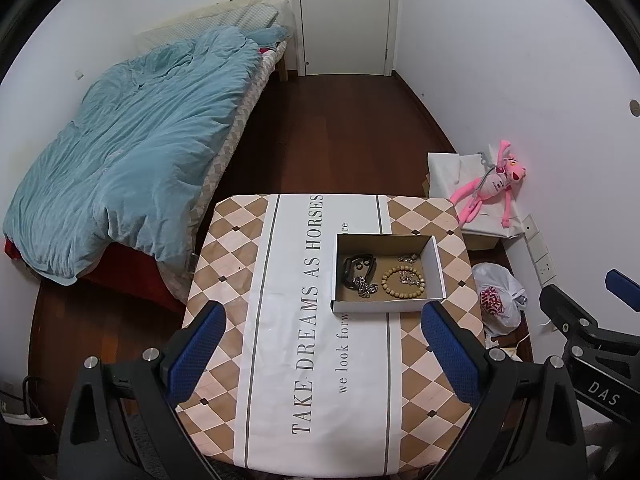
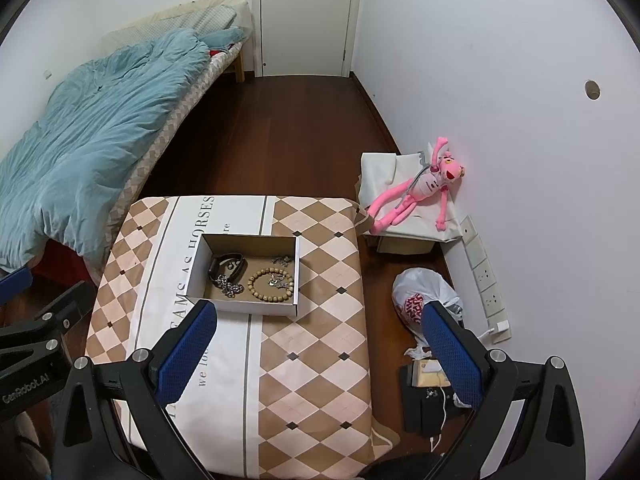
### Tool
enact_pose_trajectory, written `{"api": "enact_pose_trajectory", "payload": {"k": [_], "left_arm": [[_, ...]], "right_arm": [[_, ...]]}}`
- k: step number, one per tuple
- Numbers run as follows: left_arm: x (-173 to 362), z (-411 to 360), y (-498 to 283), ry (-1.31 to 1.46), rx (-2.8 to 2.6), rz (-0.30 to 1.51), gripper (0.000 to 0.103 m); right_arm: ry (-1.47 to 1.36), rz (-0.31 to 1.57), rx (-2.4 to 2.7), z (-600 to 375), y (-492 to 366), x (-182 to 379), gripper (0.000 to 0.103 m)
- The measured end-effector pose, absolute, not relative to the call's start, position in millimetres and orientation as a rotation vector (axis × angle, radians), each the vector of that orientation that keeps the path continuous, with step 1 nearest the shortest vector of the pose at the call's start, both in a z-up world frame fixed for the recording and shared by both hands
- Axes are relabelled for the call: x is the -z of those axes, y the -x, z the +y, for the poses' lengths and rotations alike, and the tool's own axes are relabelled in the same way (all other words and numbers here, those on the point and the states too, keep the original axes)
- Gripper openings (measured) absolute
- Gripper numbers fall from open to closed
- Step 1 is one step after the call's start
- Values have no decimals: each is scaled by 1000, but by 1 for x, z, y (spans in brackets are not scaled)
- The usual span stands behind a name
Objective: Organize jewelry
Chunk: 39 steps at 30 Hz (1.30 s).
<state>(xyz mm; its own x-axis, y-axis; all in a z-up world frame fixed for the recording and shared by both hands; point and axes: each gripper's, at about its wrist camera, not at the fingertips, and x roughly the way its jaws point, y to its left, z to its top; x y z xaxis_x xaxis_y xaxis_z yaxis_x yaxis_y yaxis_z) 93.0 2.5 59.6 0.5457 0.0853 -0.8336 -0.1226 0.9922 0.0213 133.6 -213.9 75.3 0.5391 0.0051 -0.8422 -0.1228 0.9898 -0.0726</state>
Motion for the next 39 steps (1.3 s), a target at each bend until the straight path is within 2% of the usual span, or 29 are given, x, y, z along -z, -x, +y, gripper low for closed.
{"api": "enact_pose_trajectory", "payload": {"k": [39], "left_arm": [[-60,4,-92,31,-120,987,100]], "right_arm": [[135,1014,-80,-212,-137,-70,103]]}}
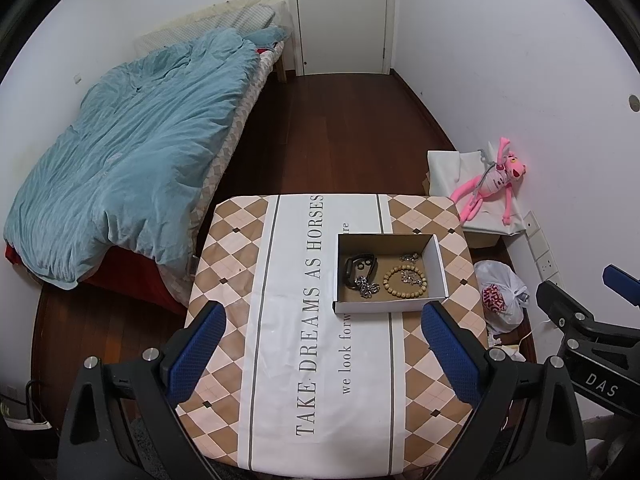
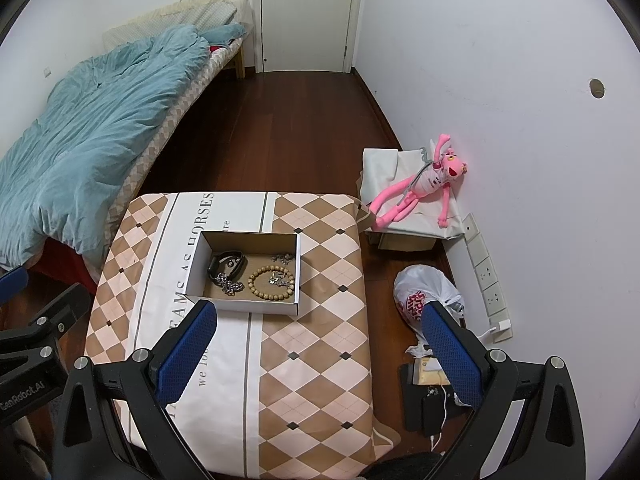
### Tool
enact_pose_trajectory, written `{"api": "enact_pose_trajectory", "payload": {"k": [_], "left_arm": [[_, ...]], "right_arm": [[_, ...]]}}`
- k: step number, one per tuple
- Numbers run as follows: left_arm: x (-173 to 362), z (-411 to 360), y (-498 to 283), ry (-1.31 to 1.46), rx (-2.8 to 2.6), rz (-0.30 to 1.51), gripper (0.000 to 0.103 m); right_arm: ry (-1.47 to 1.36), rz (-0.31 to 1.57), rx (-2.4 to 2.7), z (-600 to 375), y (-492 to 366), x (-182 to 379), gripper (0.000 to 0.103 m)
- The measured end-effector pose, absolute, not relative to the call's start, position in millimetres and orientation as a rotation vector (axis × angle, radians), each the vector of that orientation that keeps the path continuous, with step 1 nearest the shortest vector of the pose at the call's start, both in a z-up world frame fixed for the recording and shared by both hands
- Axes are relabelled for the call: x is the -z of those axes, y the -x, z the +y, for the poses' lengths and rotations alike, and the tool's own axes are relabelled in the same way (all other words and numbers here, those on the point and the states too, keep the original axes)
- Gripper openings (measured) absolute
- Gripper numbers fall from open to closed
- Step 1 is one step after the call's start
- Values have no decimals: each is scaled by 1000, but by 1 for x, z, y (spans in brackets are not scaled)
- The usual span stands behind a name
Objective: Organize jewelry
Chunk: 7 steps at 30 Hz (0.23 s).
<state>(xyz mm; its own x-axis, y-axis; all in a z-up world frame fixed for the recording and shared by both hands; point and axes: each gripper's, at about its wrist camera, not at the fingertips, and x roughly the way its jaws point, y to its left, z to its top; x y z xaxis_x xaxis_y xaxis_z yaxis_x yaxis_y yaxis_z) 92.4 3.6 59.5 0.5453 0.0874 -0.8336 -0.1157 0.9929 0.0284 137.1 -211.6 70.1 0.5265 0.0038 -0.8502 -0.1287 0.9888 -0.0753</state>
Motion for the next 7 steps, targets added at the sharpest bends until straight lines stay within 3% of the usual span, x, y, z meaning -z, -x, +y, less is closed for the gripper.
{"api": "enact_pose_trajectory", "payload": {"k": [7], "left_arm": [[-56,5,-94,33,-112,991,100]], "right_arm": [[135,1022,-79,-211,-139,-67,103]]}}
